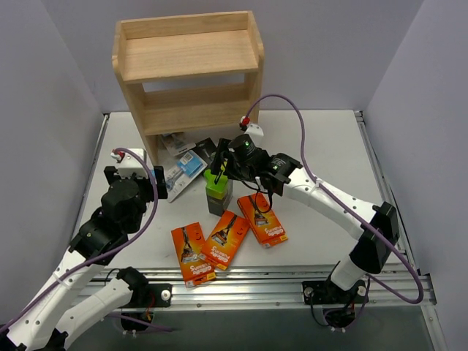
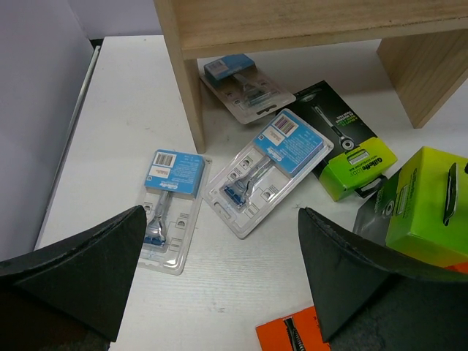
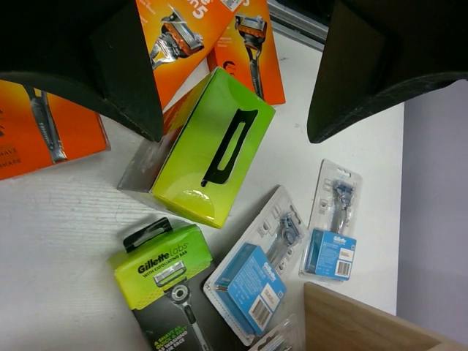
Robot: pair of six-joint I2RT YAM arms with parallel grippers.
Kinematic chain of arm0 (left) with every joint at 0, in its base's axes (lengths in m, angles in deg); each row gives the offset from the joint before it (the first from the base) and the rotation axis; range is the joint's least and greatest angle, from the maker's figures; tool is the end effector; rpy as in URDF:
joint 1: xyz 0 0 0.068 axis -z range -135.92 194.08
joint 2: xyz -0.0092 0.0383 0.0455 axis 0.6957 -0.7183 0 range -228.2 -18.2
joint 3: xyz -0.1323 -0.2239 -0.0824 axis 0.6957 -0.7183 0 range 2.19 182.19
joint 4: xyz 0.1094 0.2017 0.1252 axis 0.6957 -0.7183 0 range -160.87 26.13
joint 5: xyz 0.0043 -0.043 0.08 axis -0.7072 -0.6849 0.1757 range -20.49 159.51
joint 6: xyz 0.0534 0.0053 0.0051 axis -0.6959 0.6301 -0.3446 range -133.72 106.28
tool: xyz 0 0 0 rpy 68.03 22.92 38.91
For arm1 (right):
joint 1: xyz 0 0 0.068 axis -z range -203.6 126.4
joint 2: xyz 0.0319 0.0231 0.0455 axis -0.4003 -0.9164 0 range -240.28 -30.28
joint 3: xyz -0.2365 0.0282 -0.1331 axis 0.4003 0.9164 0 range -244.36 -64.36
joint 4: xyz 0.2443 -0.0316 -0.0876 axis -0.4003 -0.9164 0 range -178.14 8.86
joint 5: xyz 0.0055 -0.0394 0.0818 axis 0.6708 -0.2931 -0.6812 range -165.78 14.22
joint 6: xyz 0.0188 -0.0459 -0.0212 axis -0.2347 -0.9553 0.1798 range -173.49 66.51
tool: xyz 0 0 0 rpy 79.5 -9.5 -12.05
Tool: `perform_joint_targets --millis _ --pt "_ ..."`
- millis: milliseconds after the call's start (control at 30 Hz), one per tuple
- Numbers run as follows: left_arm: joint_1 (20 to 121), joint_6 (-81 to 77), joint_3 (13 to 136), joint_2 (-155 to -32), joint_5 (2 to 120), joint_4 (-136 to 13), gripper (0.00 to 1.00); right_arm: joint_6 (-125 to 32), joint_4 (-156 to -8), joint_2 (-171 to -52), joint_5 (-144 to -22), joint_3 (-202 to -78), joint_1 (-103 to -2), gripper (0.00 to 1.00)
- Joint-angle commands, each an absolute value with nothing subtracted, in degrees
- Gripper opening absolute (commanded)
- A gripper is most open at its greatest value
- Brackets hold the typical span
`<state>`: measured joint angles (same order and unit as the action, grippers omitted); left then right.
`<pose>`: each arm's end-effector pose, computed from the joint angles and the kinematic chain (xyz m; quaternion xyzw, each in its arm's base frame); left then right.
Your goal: Place and organize the shaving razors onto the shelf
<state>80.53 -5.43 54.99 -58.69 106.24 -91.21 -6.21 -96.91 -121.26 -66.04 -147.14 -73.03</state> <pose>0.1292 -0.0690 0.3691 -0.0028 0.7771 0.0114 0.6292 0.2486 0.2812 0.3575 0.0305 0.8363 0.3583 0.4139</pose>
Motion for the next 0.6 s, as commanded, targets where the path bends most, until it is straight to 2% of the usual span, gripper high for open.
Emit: perform_joint_targets --millis 0,300,567 --pt "80.82 -5.46 56.69 -57.49 106.07 -91.03 0.94 -7.18 -105.56 -122.13 -61.81 -152.33 -72.82 0.76" --pt "80.91 -5.64 56.25 -55.64 107.66 -90.68 0.94 -6.12 -110.49 -127.92 -61.02 -154.36 -73.61 0.92" --pt "81.00 -5.81 56.16 -55.11 107.48 -90.50 0.94 -5.16 -109.88 -132.15 -61.11 -156.55 -74.75 0.97"
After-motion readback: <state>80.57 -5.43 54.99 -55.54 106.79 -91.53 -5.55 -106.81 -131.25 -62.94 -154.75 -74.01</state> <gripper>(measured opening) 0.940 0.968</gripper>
